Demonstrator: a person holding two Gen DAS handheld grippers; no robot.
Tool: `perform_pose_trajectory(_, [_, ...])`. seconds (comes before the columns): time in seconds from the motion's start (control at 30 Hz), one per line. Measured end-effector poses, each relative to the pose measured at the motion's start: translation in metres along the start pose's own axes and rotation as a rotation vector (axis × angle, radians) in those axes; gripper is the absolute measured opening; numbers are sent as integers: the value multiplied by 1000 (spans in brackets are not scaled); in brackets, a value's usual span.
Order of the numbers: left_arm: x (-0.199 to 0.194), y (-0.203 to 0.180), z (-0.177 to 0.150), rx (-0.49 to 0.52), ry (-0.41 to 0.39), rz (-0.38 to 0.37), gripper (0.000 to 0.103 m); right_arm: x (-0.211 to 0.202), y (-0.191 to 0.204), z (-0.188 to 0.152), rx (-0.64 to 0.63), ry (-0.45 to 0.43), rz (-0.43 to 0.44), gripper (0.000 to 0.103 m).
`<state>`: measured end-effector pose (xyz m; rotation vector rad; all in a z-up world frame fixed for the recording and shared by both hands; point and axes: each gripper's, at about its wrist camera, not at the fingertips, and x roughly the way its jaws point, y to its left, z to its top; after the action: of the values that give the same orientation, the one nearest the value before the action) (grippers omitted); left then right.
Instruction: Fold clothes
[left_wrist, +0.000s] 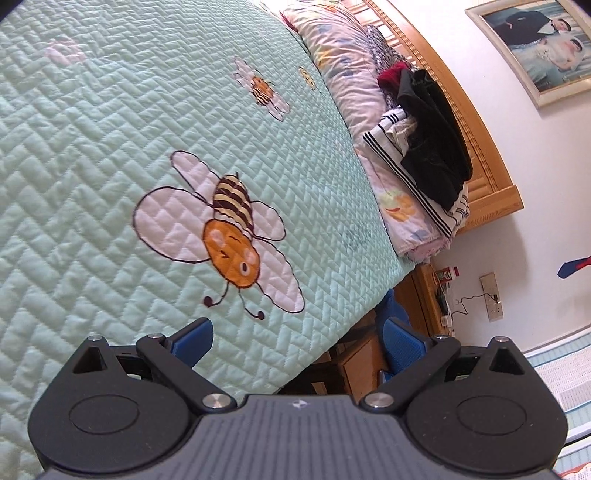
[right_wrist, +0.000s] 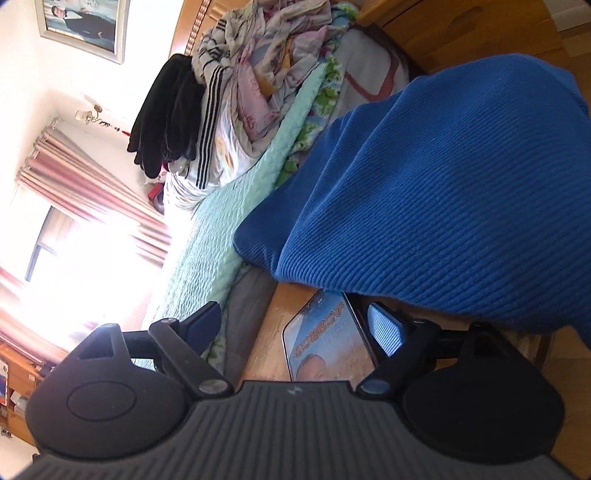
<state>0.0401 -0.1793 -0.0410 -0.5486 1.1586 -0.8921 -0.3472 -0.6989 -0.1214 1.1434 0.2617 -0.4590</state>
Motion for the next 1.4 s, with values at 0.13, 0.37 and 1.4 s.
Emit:
perform_pose_trajectory(0.13, [-11, 7, -1, -7, -14, 0, 99, 5, 5, -2, -4, 33, 12, 89])
perform_pose_trajectory(0.37, [-39, 19, -5, -16, -68, 10, 100, 6, 18, -5, -9, 26, -9, 90])
perform_pose_trajectory(1.4, [-248, -71, -79, 564, -895, 1216, 102, 100, 369, -351, -992, 772, 343, 99])
